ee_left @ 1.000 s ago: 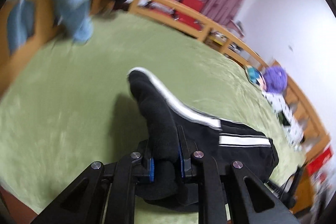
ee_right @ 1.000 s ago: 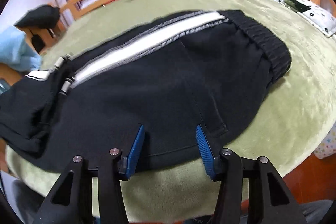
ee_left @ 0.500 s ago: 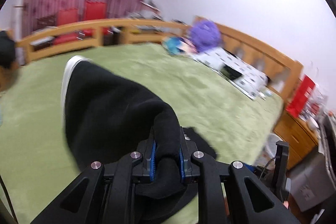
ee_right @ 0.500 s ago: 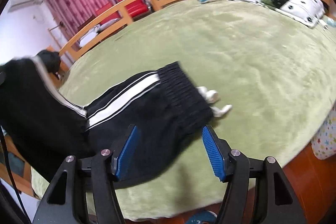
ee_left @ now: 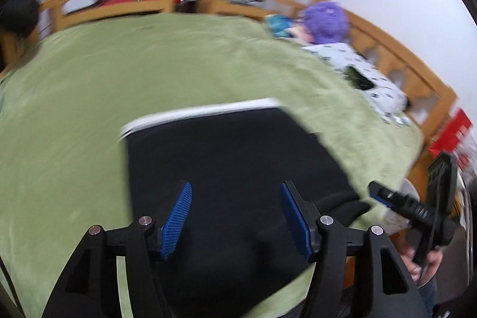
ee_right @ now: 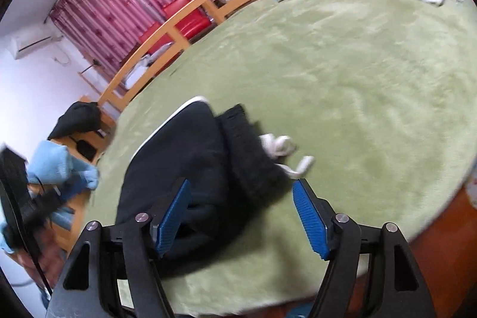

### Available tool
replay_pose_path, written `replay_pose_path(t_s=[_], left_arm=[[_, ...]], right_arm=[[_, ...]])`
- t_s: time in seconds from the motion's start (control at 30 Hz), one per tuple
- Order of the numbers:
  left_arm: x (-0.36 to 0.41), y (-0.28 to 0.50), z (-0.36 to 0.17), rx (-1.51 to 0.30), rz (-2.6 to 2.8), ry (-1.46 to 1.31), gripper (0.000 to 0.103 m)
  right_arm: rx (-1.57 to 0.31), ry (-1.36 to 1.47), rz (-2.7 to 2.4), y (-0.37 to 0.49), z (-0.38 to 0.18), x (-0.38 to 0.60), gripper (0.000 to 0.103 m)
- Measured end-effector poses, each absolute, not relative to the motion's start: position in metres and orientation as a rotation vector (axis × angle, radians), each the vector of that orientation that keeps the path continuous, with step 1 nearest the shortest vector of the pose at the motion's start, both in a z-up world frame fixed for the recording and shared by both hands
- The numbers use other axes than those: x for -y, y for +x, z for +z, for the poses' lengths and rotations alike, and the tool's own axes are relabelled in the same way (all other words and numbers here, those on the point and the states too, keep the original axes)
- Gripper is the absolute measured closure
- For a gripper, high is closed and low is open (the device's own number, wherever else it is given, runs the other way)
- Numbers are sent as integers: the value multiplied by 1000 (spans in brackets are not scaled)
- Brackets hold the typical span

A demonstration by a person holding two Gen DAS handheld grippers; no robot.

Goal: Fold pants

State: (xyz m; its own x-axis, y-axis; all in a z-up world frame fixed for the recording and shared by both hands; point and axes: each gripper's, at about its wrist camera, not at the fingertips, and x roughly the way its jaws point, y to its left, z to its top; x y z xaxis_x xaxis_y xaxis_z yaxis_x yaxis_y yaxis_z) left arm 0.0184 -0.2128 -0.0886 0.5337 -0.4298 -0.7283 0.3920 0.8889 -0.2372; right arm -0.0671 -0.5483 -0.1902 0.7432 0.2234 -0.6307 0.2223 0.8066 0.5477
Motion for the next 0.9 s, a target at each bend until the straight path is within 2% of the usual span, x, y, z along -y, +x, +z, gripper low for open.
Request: replay_pose_path(t_s=[0.1,0.17,0.2,0.23,0.27,0.3,0.4,0.5,0.57,0.63,0.83,0.87,0.9], left_arm=[[180,18,-110,-925,-416,-67,42],[164,15,-126,-974,-393,-92,42],[157,13,-133,-993,-400,-112,42],[151,11,-138,-1007,-411,-133,42],[147,9,-140,-1017,-424,-154,42],[145,6,-144,-1024,-453,-186,42],[152,-4,-151,-1025,-537,-257,37],[172,-9,-173,-1070,-580,-252,35],[186,-11,-194,-1113,-562,-215,34],[192,-14,-215,-1158,-547,-199,32],[173,-15,-189,-1100,-595,-225,34],[170,-16,-182,-1075,-584,-207,34],[169,-14,-177,-1057,-579,-203,34]], right_arm=[[-848,638,45,-37,-206,528,30],[-932,636,46,-19,-220,516,33],[-926,633,51,-18,-219,512,45],[-904,624,122,-17,-213,507,77],[-866,622,184,-19,-203,506,88],[-778,640,223,-29,-186,511,89],[-651,648,191,-49,-162,527,89],[-745,611,46,-45,-189,539,89],[-870,618,-1,-37,-225,541,82],[-868,601,-32,-39,-235,540,66],[-862,463,-79,-44,-201,538,62],[-833,425,-89,-45,-192,538,59],[-808,403,-83,-44,-185,536,48]])
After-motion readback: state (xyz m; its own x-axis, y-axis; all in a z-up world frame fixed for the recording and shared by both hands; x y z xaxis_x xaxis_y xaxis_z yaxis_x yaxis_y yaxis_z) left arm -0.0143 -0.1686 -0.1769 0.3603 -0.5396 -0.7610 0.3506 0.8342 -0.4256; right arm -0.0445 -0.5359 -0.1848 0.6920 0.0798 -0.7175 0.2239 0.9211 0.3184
